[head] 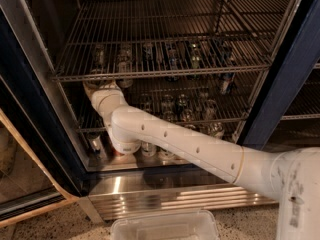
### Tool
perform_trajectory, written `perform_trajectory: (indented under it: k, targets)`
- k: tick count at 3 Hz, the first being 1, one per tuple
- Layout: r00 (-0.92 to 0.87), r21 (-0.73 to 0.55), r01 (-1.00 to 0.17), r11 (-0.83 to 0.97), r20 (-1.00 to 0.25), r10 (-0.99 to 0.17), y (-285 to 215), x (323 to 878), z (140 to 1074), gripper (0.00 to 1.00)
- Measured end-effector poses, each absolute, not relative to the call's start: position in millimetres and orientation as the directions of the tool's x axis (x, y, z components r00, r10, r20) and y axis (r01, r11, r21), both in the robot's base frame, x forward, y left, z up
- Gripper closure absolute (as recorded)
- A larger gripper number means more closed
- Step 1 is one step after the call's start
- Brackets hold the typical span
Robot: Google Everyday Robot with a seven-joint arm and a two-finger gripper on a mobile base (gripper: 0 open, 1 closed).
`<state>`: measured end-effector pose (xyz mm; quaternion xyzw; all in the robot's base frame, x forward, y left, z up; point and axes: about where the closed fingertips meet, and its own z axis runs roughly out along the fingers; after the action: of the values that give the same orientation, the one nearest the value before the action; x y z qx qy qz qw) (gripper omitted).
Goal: Pick 7up can from middle shelf of fridge
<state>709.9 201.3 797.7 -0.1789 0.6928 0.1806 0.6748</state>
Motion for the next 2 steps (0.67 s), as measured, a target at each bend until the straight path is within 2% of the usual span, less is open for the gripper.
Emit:
perform_trajectory:
  k: [2]
  targets:
    - [-0.036,0.071,-0.586,0.807,-0.997,0.061,206,649,800,1.0]
